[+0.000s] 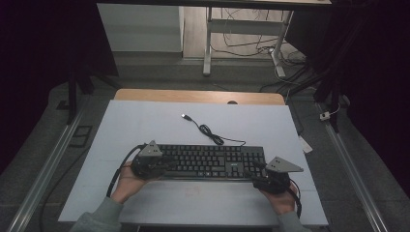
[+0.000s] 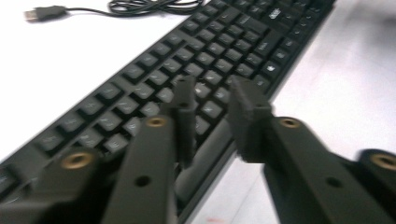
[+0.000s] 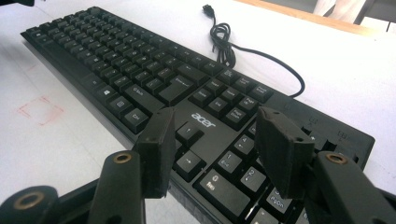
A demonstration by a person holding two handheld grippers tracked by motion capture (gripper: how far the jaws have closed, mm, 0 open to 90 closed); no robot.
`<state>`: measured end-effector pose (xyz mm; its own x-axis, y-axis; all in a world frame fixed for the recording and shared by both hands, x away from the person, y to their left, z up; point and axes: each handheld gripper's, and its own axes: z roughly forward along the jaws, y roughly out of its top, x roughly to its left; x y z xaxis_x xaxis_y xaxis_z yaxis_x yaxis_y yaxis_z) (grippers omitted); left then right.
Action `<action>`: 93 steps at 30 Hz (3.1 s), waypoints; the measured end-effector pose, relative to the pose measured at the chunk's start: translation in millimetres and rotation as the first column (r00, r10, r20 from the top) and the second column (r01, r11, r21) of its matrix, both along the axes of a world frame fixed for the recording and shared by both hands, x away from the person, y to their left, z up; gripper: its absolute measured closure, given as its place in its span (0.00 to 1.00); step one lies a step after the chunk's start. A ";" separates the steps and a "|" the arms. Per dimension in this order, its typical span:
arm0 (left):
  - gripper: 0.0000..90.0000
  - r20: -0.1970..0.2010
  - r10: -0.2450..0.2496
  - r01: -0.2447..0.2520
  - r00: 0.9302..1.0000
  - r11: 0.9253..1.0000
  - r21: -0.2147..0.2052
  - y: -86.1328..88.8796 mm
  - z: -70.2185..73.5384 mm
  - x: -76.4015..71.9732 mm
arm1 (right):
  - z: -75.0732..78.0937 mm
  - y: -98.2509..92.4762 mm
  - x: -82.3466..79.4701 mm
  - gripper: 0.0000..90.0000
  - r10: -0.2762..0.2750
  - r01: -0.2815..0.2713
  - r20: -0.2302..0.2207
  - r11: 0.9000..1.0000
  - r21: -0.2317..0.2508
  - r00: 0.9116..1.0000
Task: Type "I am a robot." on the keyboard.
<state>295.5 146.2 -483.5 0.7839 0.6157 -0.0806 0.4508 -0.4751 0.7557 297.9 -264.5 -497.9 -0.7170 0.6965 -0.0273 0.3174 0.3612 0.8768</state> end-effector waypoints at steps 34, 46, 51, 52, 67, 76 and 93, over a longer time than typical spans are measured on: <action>0.99 -0.043 -0.033 0.037 0.999 0.995 0.089 -20.4 -31.1 3.2 | -2.8 -1.0 -2.5 0.52 -0.005 0.005 -0.001 1.000 -0.030 1.000; 0.99 -0.053 -0.029 0.036 0.998 0.991 0.127 -26.5 -37.9 6.7 | -3.3 -1.7 -2.0 0.52 -0.012 0.012 -0.002 0.999 -0.032 1.000; 0.99 -0.009 -0.016 0.017 1.000 0.996 0.091 -20.7 -29.5 3.0 | -3.3 -1.4 -1.9 0.52 -0.008 0.008 0.000 0.999 -0.035 1.000; 0.99 0.001 -0.007 0.007 1.000 0.998 0.064 -18.0 -26.5 2.1 | -3.4 -1.4 -1.9 0.52 -0.007 0.007 0.000 0.999 -0.036 1.000; 0.50 0.043 0.130 -0.129 0.991 0.991 -0.019 10.9 -9.2 -3.1 | -4.7 -3.7 -0.3 0.52 -0.004 0.004 0.003 0.999 -0.049 1.000; 0.41 0.025 0.186 -0.185 0.982 0.982 -0.024 24.9 -9.4 1.2 | -6.3 -3.1 0.4 0.51 0.001 -0.001 0.001 0.998 -0.055 1.000; 0.41 0.021 0.246 -0.246 0.969 0.969 -0.021 41.7 -14.0 7.3 | -6.5 -2.5 0.1 0.51 0.001 -0.001 0.000 0.998 -0.068 1.000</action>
<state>302.8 187.9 -497.5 0.6102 0.7885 -0.0766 0.5343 -0.3382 0.7747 298.1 -266.9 -504.4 -0.7178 0.6922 -0.0744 0.3172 0.4204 0.8501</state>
